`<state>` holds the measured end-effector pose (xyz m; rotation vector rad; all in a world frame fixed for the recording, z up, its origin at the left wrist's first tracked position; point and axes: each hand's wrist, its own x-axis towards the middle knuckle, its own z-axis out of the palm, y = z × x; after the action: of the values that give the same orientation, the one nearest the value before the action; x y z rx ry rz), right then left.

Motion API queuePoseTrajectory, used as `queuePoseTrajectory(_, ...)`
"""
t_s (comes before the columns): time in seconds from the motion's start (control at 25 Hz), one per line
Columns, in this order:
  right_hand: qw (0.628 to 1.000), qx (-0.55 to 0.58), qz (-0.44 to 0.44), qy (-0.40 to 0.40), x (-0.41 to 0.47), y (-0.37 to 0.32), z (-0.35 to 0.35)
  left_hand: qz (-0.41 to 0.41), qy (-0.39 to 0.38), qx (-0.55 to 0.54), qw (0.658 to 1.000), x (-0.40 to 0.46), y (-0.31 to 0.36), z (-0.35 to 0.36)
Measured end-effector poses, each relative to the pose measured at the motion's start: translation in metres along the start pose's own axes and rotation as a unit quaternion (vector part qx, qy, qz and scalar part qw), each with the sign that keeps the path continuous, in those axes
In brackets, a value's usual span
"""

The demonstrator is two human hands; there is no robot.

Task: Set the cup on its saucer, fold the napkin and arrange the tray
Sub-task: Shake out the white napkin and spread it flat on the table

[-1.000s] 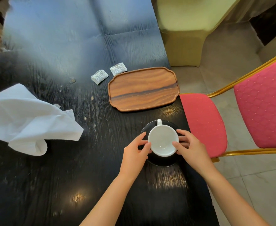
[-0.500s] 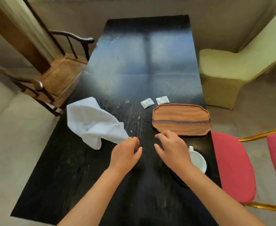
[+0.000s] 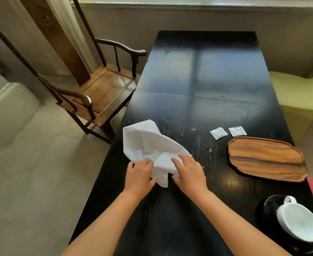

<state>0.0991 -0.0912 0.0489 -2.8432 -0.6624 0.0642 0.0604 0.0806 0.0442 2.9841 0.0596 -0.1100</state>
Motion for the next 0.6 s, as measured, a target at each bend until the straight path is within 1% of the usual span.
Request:
queuePoseTrajectory(0.08, 0.999, -0.004, 0.032, -0.016, 0.016, -0.009, 0.032, 0.006, -0.041, -0.007, 0.999, 0.014, -0.013, 0.023)
queuePoseTrajectory(0.16, 0.997, -0.004, 0.068, -0.026, 0.028, -0.013, 0.053, 0.018, -0.059, -0.044, 0.997, 0.027, -0.019, 0.036)
queuePoseTrajectory(0.2, 0.995, -0.001, 0.094, -0.039, 0.031, -0.014, 0.056, 0.012, -0.06, -0.077, 0.995, 0.033, -0.022, 0.038)
queuePoseTrajectory(0.28, 0.99, 0.023, 0.138, -0.02, 0.034, -0.014, 0.052, -0.031, -0.057, -0.157, 0.986, 0.039, -0.028, 0.034)
queuePoseTrajectory(0.36, 0.983, 0.096, 0.156, 0.0, 0.034, -0.019, 0.034, -0.054, -0.062, -0.238, 0.968, 0.041, -0.035, 0.022)
queuePoseTrajectory(0.48, 0.965, 0.204, 0.162, 0.018, 0.038, -0.035, -0.013, -0.063, -0.054, -0.373, 0.924, 0.044, -0.041, -0.017)
queuePoseTrajectory(0.56, 0.955, 0.256, 0.15, 0.013, 0.045, -0.045, -0.048, -0.065, -0.039, -0.415, 0.907, 0.047, -0.045, -0.049)
queuePoseTrajectory(0.6, 0.95, 0.273, 0.148, 0.012, 0.049, -0.049, -0.067, -0.051, -0.027, -0.416, 0.908, 0.049, -0.047, -0.066)
